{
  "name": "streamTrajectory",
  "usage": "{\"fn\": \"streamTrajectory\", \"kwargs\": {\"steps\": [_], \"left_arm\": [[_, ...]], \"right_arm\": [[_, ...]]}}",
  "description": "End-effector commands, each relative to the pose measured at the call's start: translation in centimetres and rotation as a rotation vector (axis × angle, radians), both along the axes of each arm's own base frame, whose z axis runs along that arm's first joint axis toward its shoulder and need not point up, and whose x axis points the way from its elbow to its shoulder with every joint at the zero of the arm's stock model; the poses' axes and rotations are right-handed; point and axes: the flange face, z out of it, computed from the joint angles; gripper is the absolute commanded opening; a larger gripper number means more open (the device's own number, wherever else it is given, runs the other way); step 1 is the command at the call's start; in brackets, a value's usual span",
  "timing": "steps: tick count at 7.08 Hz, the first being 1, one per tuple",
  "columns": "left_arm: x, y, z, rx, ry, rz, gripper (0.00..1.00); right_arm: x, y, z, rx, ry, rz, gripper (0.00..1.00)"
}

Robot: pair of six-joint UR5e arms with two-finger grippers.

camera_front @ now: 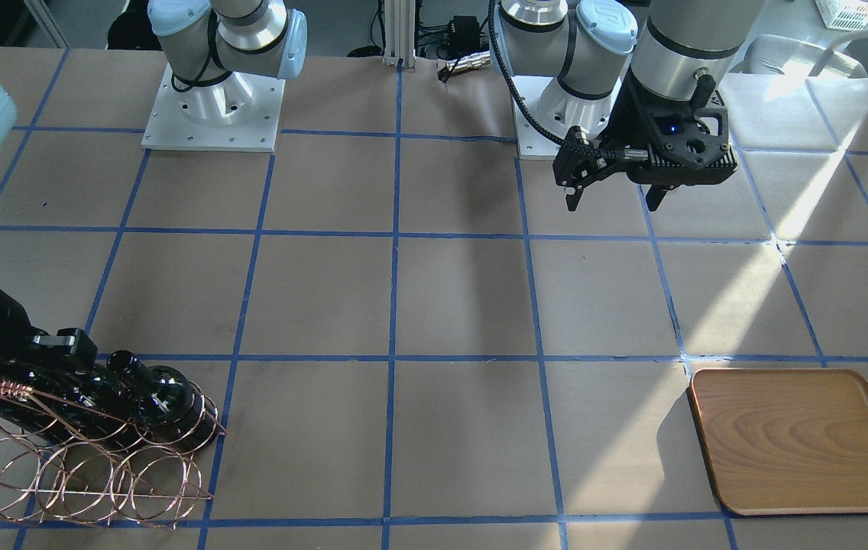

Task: Take wine from basket and place on tray
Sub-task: 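Grasp the middle dark wine bottle neck and lift it from the rack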

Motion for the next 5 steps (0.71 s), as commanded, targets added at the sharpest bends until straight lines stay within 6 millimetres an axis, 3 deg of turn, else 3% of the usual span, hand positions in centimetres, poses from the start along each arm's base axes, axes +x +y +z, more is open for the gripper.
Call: {"fn": "streamTrajectory", "kwargs": {"steps": [1,3,5], "left_arm": [[0.07,0.03,0.06,-0.001,-0.001,0.000,1.00],[0.05,0.03,0.06,-0.001,0.000,0.001,1.00],[0.14,-0.01,0.08,-0.003,-0.001,0.002,1.00]], "right_arm": [[-0.06,0.09,0.13,0.001,0.001,-0.002,0.37],[-0.08,0.18,0.19,0.004,0.004,-0.002,0.26],[0.13,0.31,0.75,-0.006,-0.002,-0.002,0.22]]}}
